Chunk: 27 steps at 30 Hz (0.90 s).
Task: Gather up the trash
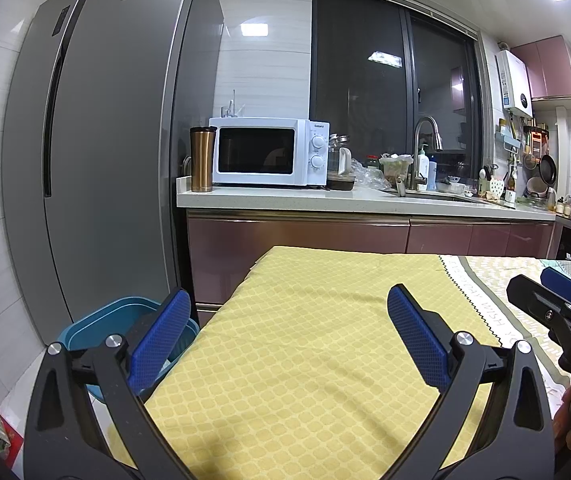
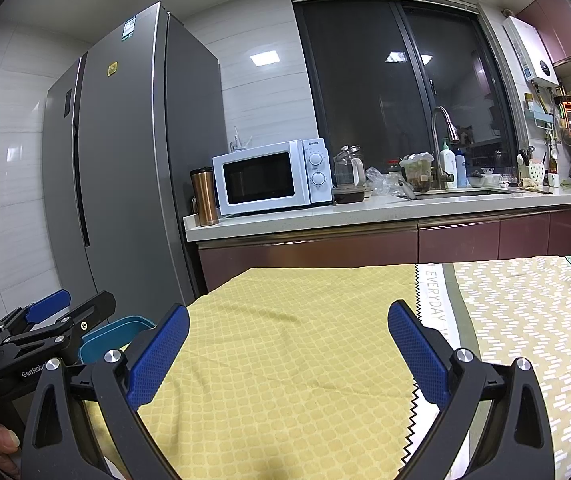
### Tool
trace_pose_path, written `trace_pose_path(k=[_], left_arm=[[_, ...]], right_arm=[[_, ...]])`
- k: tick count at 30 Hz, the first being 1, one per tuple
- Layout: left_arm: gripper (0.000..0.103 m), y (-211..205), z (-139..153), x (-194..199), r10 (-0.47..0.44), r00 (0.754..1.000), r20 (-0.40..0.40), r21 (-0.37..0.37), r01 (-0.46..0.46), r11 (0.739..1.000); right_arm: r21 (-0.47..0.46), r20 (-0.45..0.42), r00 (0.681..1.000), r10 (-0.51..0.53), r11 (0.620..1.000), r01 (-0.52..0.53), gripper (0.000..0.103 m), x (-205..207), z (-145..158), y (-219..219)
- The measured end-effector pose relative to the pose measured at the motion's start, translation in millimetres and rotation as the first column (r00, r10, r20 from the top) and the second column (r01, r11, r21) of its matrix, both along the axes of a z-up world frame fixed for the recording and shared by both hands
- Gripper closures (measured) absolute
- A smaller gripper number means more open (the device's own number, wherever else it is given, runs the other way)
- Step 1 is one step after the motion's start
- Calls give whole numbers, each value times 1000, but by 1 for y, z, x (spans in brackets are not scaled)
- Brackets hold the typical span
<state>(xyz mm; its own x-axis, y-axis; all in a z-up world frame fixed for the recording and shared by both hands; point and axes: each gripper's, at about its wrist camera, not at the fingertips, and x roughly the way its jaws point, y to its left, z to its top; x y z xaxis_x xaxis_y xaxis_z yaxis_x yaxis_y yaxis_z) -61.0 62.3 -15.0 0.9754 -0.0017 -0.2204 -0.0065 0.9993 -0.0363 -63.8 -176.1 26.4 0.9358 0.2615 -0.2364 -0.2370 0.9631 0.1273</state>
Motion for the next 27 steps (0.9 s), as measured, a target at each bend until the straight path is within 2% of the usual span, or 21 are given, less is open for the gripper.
trace_pose_path(k=[27], left_arm=[[6,1,2,3,-13,1000,1,11,13,1000]], right_arm=[[1,3,1000,-10,1000,10,7,-5,1,0]])
